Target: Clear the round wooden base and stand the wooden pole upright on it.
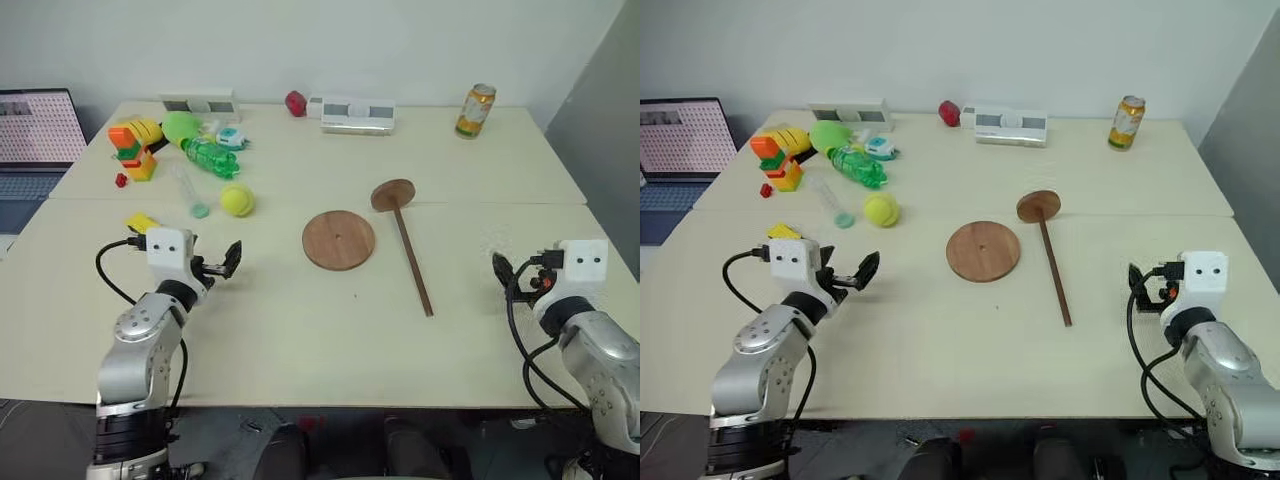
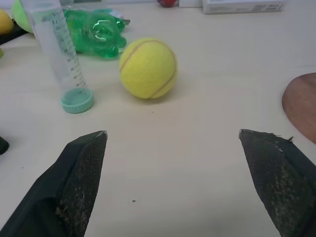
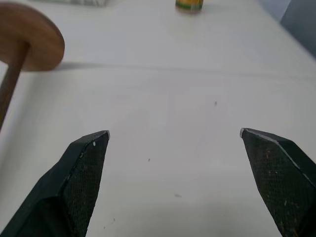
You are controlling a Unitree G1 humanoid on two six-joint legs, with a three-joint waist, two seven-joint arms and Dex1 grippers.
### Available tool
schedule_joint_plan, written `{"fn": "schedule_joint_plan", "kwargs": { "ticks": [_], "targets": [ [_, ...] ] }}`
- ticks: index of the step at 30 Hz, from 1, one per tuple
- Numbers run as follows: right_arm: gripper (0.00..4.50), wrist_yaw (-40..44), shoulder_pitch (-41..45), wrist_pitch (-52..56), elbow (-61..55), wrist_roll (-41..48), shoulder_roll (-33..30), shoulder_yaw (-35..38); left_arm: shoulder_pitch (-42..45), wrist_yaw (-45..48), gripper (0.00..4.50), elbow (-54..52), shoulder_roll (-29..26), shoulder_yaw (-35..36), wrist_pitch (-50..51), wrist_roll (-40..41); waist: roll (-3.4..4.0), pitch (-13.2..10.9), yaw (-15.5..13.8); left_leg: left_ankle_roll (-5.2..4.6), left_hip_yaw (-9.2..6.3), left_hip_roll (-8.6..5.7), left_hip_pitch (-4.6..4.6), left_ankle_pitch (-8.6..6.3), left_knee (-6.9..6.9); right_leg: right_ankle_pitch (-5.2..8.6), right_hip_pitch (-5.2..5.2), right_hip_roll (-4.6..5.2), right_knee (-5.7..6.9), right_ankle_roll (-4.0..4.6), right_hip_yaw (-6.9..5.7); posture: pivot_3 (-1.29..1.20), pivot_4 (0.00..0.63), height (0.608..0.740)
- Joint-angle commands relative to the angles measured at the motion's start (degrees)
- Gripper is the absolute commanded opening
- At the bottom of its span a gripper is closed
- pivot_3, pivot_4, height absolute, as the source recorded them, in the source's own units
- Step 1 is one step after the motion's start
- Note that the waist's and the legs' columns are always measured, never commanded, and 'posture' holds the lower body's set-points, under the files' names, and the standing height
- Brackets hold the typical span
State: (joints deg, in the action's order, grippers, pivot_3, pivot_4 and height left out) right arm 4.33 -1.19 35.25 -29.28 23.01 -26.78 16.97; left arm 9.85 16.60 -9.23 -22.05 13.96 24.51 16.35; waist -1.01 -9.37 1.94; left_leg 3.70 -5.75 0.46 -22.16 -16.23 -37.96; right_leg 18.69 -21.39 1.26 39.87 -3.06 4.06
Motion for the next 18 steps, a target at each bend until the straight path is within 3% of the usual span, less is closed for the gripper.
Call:
{"fn": "schedule_joint_plan", "kwargs": {
  "ticks": [1,18],
  "targets": [
    [4.45,-0.26,0.37,-4.97,0.34,-2.49,2.61,-0.74,1.58,-1.46,4.5,-0.38,-0.23,-1.36,-2.06,-2.75,0.02,-0.01,0.07,0.0,-0.01,0.01,0.14,0.0,0.02,0.0,0.11,-0.02,-0.01,0.0,0.0,0.0,0.15,0.74],
    [4.45,-0.77,0.34,-5.89,0.89,-6.92,8.98,-2.87,1.48,-1.86,4.5,1.09,-0.2,-0.95,-3.87,-4.82,0.0,0.01,-0.07,-0.01,-0.1,0.11,0.06,-0.03,0.17,0.08,0.03,-0.11,-0.11,0.09,-0.02,0.0,0.15,0.74]
  ]
}}
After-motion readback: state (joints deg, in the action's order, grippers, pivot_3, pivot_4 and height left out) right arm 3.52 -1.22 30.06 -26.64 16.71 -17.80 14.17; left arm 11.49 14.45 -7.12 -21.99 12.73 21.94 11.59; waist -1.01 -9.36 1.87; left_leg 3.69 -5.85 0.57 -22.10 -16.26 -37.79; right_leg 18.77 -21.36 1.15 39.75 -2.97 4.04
